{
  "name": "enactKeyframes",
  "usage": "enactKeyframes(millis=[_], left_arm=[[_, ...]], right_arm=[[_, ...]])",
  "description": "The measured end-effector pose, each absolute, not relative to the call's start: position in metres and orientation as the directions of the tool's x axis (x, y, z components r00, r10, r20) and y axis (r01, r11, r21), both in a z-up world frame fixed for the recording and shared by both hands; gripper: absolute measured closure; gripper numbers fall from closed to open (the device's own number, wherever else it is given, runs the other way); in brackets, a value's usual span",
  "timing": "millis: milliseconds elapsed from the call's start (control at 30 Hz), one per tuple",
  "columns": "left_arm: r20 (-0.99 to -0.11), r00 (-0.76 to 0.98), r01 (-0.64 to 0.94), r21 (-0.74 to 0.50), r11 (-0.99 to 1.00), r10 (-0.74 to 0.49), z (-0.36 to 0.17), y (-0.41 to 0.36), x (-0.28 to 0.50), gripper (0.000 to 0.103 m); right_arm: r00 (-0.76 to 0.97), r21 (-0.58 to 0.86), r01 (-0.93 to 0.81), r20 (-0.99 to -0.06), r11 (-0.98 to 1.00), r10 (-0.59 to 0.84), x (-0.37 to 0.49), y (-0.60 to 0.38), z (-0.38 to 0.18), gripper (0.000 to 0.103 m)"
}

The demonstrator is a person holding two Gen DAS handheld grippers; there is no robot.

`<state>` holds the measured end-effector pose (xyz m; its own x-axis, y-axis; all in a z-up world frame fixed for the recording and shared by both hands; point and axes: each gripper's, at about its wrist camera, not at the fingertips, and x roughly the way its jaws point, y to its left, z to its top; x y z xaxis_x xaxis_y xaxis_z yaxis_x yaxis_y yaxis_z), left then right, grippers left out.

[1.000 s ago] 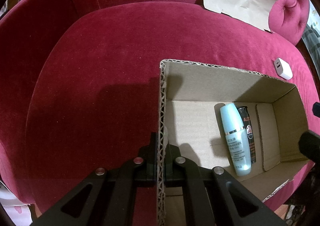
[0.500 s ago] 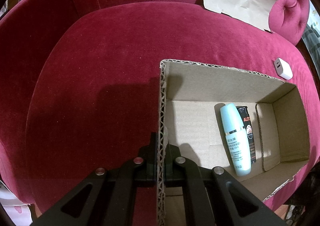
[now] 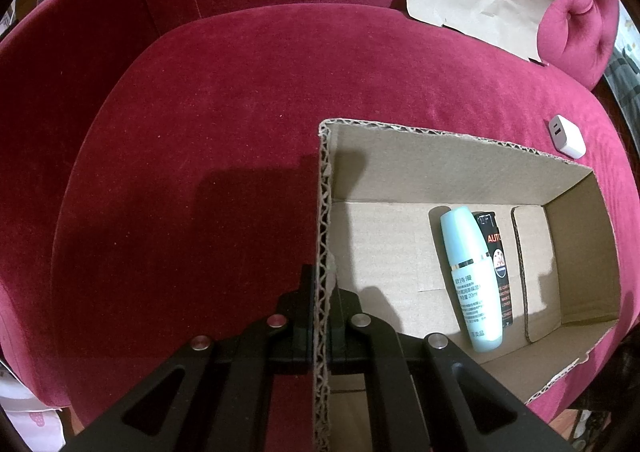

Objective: Organize rigid objects
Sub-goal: 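Move the right gripper over the black square device on the seat, then close the right gripper on the black square device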

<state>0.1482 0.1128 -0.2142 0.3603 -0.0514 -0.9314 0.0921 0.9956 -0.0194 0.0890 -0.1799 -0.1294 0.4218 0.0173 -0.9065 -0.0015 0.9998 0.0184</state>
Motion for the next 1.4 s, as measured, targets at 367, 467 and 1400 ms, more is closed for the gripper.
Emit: enactKeyframes(millis=[367, 467, 1400], left_arm=[[-0.931, 0.362, 0.095, -0.014, 0.995, -0.048, -0.214, 0.114, 0.149, 0.100], [-0.931, 0.362, 0.095, -0.013, 0.995, -0.047, -0.214, 0.114, 0.149, 0.100], [-0.930, 0.366, 0.097, -0.006, 0.995, -0.041, -0.212, 0.112, 0.147, 0.100]], right_arm=[[0.421, 0.011, 0.005, -0.907, 1.000, 0.007, 0.076, -0.189, -0.140, 0.000], [0.412, 0.007, 0.000, -0.911, 1.000, 0.006, 0.074, -0.188, -0.144, 0.000], [0.313, -0.015, -0.058, -0.950, 0.998, 0.004, 0.076, -0.173, -0.209, 0.000]])
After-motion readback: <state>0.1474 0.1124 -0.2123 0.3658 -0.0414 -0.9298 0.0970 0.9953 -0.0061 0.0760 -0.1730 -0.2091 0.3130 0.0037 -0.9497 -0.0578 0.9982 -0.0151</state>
